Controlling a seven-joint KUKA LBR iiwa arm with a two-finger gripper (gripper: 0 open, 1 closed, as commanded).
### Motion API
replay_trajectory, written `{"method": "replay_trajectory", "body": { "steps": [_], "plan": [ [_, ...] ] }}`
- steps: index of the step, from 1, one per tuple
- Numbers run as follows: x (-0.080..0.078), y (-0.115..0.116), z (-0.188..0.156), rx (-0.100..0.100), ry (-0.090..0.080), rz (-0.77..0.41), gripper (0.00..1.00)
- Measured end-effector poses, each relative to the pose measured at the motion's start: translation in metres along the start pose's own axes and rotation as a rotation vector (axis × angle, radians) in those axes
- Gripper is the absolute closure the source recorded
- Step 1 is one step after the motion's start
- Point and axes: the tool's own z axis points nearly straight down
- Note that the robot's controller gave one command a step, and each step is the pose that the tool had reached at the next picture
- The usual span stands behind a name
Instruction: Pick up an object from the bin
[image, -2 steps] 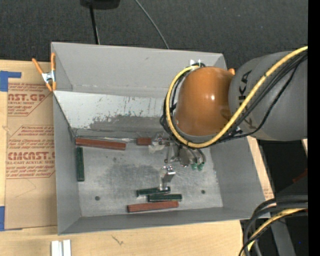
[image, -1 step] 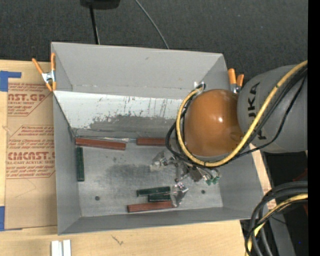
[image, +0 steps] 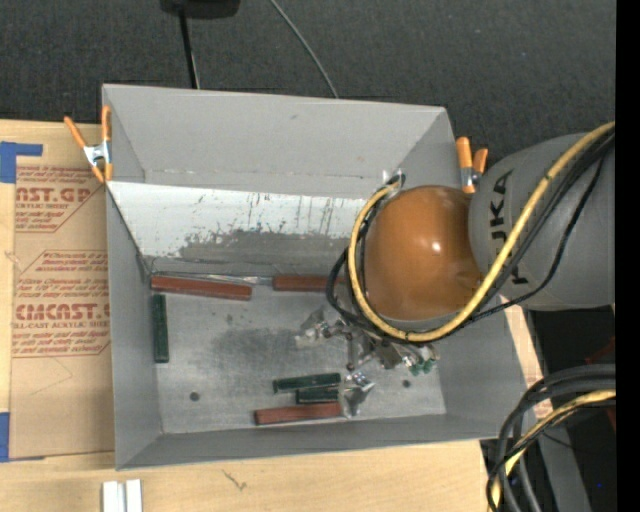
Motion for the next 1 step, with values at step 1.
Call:
{"method": "replay_trajectory", "body": {
  "steps": [1],
  "plan": [
    [-0.0096, -0.0054, 0.0884, 0.004, -0.017, -0.156, 0.00]
  ]
}}
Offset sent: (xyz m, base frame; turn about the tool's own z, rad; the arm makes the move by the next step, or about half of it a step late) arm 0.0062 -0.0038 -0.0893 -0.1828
